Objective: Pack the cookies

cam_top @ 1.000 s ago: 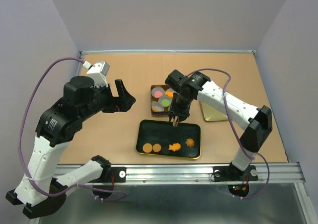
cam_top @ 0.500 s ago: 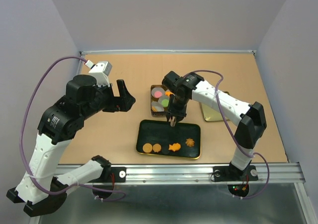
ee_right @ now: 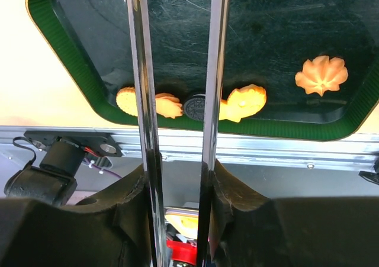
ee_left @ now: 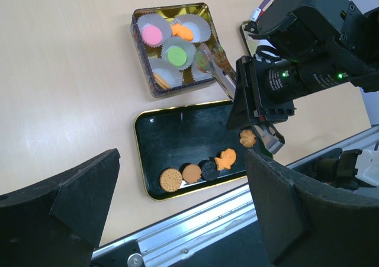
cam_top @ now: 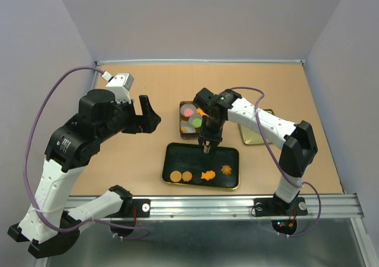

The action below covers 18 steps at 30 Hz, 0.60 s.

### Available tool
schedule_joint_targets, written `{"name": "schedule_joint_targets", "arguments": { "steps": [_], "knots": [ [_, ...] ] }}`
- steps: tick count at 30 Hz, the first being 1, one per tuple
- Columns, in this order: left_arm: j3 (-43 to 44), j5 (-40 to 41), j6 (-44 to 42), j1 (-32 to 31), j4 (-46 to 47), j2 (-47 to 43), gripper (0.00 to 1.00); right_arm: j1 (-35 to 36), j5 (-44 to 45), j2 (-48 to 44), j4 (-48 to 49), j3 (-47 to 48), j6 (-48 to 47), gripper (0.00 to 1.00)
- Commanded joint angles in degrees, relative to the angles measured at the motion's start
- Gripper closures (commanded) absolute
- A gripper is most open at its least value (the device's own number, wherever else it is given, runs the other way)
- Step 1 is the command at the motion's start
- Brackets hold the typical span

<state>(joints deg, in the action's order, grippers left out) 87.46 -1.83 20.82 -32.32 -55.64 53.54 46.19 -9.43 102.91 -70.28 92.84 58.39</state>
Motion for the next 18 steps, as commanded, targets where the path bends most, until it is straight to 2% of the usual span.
{"name": "schedule_joint_targets", "arguments": {
  "steps": [1, 9, 18],
  "knots": [
    [0.87, 0.33, -1.13, -0.29, 0.79, -0.01, 0.01, -0.05, 0.29, -0.26, 1.37, -1.17, -0.38, 0.62],
    [0.69, 0.16, -1.13, -0.20, 0.79, 0.07, 0.01, -0.23, 0.56, -1.05, 1.37, -2.75, -0.03, 0.56],
    [0.78, -0.55, -0.60, -0.20, 1.06, 0.08, 0.01, -0.14, 0.82, -2.10, 0.85, -1.96, -0.21, 0.55]
  ]
}}
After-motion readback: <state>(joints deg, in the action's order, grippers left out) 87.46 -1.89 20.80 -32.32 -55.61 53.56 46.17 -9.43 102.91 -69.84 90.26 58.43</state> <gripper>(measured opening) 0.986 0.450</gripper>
